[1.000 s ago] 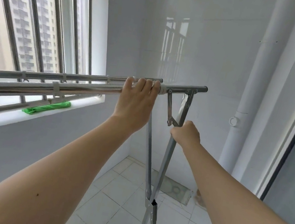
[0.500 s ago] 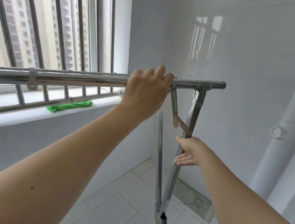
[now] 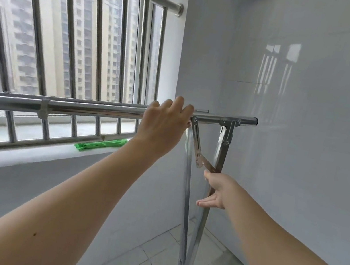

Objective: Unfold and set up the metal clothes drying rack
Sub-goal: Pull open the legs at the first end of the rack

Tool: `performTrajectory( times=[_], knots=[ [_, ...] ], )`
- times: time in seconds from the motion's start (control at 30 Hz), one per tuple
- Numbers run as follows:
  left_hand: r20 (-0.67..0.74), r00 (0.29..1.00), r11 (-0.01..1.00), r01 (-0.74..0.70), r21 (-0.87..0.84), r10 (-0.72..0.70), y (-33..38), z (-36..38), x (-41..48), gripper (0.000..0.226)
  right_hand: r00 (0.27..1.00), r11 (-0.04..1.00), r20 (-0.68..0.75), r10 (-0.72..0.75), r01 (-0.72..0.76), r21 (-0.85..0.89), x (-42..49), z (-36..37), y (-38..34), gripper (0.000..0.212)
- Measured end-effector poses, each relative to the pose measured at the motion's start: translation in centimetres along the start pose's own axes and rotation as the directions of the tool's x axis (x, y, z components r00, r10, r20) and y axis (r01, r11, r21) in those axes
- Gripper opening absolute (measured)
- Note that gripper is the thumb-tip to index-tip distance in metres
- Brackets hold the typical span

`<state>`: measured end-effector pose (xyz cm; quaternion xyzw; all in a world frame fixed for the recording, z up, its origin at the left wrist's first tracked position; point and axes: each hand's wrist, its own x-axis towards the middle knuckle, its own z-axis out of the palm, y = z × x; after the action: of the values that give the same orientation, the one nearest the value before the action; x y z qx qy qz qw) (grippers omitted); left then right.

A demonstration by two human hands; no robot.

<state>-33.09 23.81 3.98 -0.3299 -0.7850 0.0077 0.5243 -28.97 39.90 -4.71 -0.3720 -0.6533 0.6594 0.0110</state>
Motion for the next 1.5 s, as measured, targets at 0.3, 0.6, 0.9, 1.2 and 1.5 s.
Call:
performTrajectory(
  times=[0.3,0.6,0.9,1.2,1.5],
  knots=[
    [0.011,0.999,0.993,0.034,0.111,-0.036,-3.1,5.6,2.7,0.036,0.994,0.990,0.025,-0.110,0.108,0.087,8.3,3.8,-5.1,0.060],
    [0.062,0.997,0.983,0.043,0.176,-0.055,-6.3,14.7,6.1,0.040,0.984,0.985,0.076,-0.160,0.154,0.078,19.0,8.0,-10.9,0.056],
    [0.129,0.986,0.987,0.088,0.132,-0.105,-7.0,23.1,10.6,0.044,0.985,0.989,0.110,-0.133,0.125,0.082,29.1,8.0,-15.2,0.051],
    [0.225,0.961,0.969,0.107,0.223,-0.158,-6.2,30.9,16.9,0.049,0.974,0.976,0.131,-0.185,0.167,0.139,39.6,4.2,-22.1,0.048],
    [0.283,0.941,0.960,0.111,0.258,-0.185,-3.9,38.5,18.8,0.043,0.977,0.986,0.152,-0.151,0.139,0.091,49.6,2.0,-24.6,0.051]
  ],
)
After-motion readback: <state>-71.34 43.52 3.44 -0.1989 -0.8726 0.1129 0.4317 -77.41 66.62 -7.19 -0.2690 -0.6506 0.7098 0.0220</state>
